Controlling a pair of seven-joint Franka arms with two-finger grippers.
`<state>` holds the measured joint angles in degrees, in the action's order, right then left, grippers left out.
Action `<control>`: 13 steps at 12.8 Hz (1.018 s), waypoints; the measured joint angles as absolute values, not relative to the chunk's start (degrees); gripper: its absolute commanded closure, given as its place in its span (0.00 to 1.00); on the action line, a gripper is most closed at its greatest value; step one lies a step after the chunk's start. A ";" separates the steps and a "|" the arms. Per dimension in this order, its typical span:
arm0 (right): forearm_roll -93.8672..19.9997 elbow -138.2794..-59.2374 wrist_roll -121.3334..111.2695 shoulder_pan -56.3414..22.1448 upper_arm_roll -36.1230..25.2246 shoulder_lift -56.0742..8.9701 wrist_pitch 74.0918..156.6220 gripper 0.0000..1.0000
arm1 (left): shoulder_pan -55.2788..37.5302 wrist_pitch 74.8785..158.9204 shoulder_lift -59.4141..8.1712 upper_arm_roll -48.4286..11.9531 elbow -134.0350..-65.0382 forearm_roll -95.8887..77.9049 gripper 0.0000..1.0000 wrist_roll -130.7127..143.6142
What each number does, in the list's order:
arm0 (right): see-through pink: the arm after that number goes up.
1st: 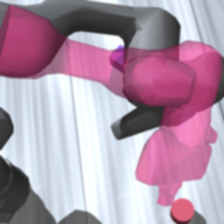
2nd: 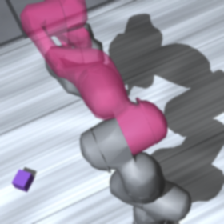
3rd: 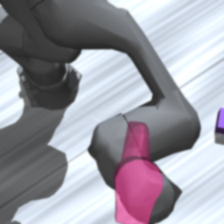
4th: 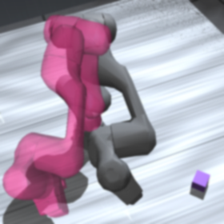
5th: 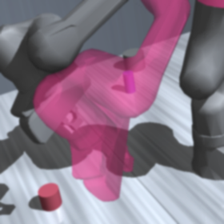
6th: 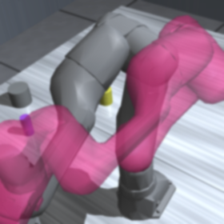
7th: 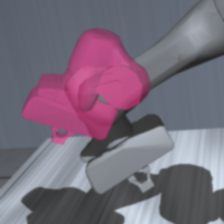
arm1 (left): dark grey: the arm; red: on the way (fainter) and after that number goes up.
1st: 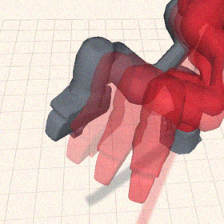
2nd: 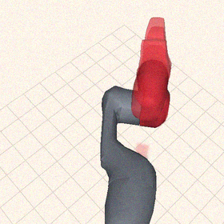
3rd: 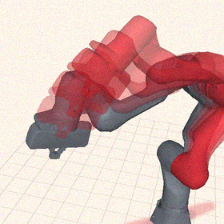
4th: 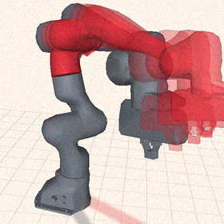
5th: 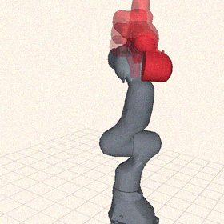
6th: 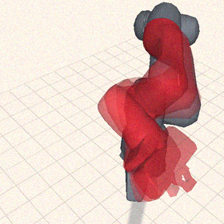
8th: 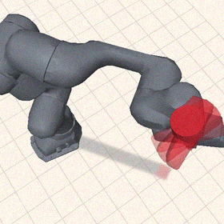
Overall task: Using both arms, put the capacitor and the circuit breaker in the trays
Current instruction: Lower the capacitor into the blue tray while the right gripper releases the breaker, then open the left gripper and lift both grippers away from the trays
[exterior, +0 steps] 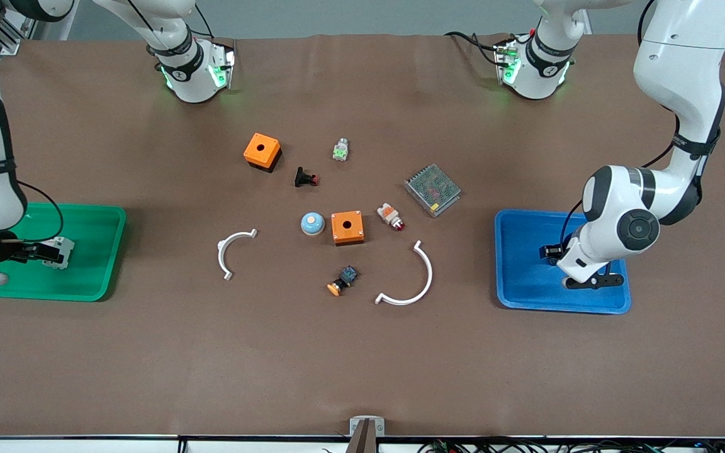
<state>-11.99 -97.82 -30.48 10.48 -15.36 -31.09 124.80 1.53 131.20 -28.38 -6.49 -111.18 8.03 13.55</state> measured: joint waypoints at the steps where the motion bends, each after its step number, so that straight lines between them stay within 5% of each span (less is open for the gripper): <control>1: -11.97 -95.67 -29.36 9.60 -15.37 -30.50 121.74 0.00 | 1.54 130.85 -27.53 -6.57 -110.94 8.03 0.04 13.45; 10: -7.36 -92.03 -9.76 -3.04 -15.25 -20.99 104.55 0.00 | 6.99 106.75 -2.81 -6.89 -109.05 -0.97 0.01 -0.78; 13: -3.36 -91.91 -9.77 -3.26 -15.26 -15.95 97.58 0.00 | 7.47 96.52 1.65 -7.01 -102.23 -1.63 0.01 -1.02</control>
